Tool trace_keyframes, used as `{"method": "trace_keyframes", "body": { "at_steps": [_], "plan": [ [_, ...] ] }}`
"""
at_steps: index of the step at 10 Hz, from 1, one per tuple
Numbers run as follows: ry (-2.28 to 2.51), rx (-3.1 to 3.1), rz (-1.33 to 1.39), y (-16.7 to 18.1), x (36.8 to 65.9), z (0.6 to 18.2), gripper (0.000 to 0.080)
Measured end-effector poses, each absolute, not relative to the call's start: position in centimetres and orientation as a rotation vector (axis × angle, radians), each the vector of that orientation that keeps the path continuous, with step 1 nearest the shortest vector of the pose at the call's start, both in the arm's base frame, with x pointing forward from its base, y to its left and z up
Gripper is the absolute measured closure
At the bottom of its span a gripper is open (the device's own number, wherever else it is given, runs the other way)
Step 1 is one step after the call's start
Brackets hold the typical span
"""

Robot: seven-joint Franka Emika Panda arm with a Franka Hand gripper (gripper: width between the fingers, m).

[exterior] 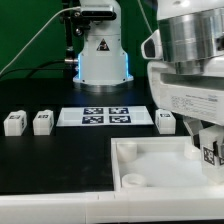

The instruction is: Assemble one leg

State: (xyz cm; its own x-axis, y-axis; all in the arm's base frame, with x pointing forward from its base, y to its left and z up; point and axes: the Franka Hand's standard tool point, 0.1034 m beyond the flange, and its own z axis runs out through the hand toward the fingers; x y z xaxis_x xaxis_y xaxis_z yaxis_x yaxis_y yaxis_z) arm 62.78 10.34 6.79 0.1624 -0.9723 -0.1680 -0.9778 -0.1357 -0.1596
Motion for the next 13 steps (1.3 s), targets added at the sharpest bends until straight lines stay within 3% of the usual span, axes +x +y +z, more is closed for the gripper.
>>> {"method": "trace_keyframes", "body": {
  "at_steps": [4, 5, 6, 9, 13],
  "plan": [
    [2.058, -2.046, 0.061, 11.0, 62.6, 6.8, 0.0506],
    [2.058, -2.046, 0.062, 11.0, 62.5, 6.8, 0.0324],
    [2.047, -2.057, 0.06, 11.1, 62.5, 6.8, 0.0209],
    [1.42, -2.541, -0.032, 11.7, 62.3, 6.7, 0.0153],
    [0.893, -2.803, -0.106, 11.5, 62.5, 6.8, 0.0151]
  ]
}}
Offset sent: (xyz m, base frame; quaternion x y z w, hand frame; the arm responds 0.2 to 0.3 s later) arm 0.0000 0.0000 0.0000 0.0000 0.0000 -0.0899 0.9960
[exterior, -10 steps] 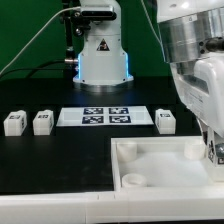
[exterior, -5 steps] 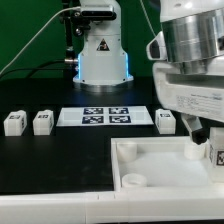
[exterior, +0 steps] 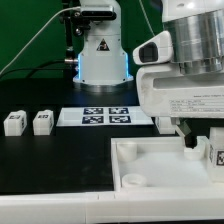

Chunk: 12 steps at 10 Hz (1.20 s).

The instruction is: Assemble one leg

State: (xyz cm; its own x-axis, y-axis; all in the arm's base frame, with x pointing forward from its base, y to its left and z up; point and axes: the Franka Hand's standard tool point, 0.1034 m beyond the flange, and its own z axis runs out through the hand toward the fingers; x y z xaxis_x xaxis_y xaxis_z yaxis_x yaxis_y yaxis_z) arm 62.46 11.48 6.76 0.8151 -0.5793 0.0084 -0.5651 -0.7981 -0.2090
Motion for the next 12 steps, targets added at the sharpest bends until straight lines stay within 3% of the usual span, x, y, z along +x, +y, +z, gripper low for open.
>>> {"method": "trace_keyframes", "body": {
  "at_steps": [2, 3, 4, 5, 6, 9, 12],
  "plan": [
    [0.473, -2.963, -0.146, 11.93, 62.92, 6.88, 0.0151],
    [0.438, -2.969, -0.153, 11.68, 62.95, 6.84, 0.0278],
    [0.474, -2.962, -0.149, 11.67, 62.94, 6.82, 0.0278],
    [0.501, -2.956, -0.147, 11.68, 62.94, 6.81, 0.0417],
    [0.568, -2.942, -0.142, 11.65, 62.93, 6.81, 0.0506],
    [0.949, -2.83, -0.113, 11.56, 62.96, 6.82, 0.0506],
    [1.673, -2.432, -0.028, 11.46, 62.85, 6.71, 0.0506]
  ]
}}
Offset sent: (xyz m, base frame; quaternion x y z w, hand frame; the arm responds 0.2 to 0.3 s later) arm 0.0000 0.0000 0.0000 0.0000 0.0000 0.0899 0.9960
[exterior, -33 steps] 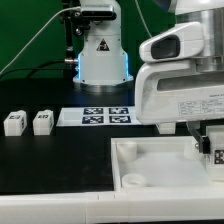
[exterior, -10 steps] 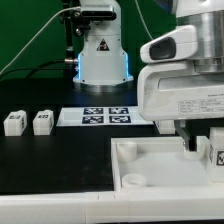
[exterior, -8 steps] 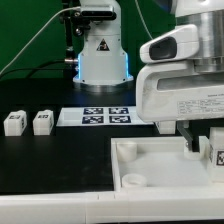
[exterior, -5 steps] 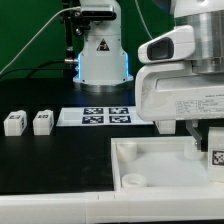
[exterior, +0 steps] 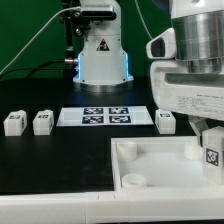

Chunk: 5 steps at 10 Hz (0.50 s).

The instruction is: Assemble one leg

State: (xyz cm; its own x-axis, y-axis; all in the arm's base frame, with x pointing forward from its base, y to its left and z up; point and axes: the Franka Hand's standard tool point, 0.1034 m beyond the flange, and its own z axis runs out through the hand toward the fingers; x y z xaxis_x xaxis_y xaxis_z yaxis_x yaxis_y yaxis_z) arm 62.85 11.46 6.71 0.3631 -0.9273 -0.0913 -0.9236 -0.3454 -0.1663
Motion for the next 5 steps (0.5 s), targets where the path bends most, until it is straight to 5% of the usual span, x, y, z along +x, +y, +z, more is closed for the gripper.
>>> {"method": "trace_keyframes", "body": {
  "at_steps": [5],
  "plan": [
    [2.212, -1.84, 0.074, 11.63, 62.77, 6.64, 0.0506]
  ]
}}
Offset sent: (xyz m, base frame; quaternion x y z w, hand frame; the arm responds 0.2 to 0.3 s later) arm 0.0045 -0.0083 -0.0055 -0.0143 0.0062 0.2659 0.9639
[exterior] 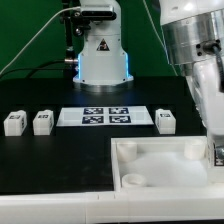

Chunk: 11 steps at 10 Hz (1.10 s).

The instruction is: Assemble one leg

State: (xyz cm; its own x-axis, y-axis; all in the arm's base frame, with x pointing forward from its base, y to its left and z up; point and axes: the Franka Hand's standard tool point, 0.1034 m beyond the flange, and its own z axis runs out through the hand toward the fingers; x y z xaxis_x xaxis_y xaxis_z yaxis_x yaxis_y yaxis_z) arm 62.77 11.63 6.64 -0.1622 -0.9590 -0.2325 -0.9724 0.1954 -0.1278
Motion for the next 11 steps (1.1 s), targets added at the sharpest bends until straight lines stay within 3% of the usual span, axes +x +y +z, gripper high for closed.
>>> {"method": "trace_keyframes", "body": {
  "at_steps": [1, 3, 4, 5, 6, 9, 11],
  "plan": [
    [2.181, -1.877, 0.068, 11.62, 62.72, 6.59, 0.0506],
    [2.021, -2.049, 0.044, 11.78, 62.47, 6.34, 0.0226],
    [1.819, -2.233, 0.009, 11.91, 62.43, 6.28, 0.0226],
    [1.598, -2.402, -0.029, 11.97, 62.4, 6.25, 0.0164],
    [1.515, -2.456, -0.043, 11.89, 62.42, 6.26, 0.0154],
    [1.084, -2.704, -0.109, 11.59, 62.48, 6.21, 0.0151],
    [0.545, -2.941, -0.159, 11.82, 62.8, 5.71, 0.0151]
  ]
}}
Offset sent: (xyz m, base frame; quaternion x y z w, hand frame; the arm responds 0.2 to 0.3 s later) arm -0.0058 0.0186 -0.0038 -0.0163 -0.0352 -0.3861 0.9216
